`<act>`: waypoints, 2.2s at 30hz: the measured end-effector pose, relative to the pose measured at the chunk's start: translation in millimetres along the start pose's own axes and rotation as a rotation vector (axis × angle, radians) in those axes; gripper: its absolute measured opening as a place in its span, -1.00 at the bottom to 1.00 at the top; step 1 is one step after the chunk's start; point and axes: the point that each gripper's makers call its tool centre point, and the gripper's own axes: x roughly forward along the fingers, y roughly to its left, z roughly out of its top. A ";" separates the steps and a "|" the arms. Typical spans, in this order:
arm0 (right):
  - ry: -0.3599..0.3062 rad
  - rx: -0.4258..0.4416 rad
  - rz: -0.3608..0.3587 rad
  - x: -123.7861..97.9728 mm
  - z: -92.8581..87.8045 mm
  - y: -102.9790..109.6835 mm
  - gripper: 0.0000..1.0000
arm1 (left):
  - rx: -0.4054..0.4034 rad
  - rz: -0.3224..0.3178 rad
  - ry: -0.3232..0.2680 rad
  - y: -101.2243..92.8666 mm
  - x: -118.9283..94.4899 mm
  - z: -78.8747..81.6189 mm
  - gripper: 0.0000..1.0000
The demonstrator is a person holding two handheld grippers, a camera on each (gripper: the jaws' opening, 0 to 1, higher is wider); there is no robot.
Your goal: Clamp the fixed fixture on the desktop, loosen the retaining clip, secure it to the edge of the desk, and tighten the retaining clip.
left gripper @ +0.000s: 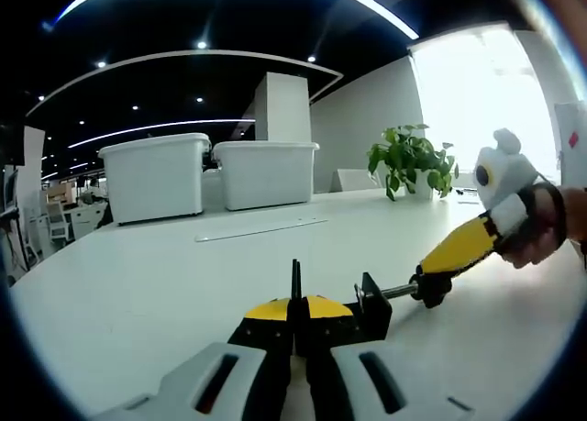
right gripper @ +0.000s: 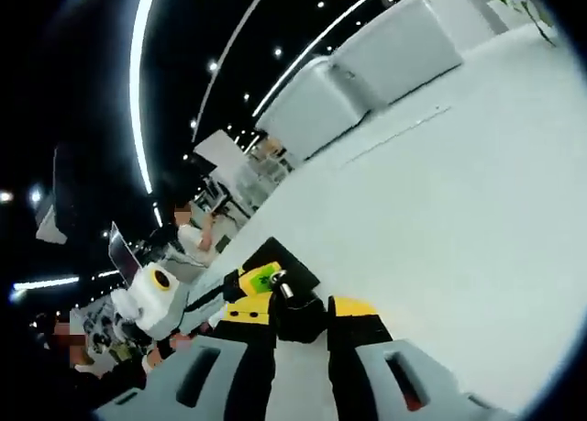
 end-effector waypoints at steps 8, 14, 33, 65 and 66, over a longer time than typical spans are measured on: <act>-0.026 -0.321 -0.020 -1.2 0.4 8.1 -0.63 | 0.001 0.001 -0.002 -0.5 0.1 0.4 -0.92; -0.101 -0.843 -0.076 -1.0 2.8 19.8 -0.63 | -0.001 0.008 0.001 0.9 0.0 -0.3 -0.92; -0.147 -1.487 -0.187 -1.1 -3.4 28.4 -0.63 | -0.018 0.019 0.003 3.7 -1.0 -0.8 -0.92; -0.113 0.051 -0.027 3.5 7.3 -9.3 -0.53 | -0.008 0.019 0.003 3.6 0.4 -1.4 -0.92; -0.110 0.088 -0.022 3.9 6.4 -10.5 -0.51 | -0.009 0.019 0.003 3.6 0.3 -1.4 -0.92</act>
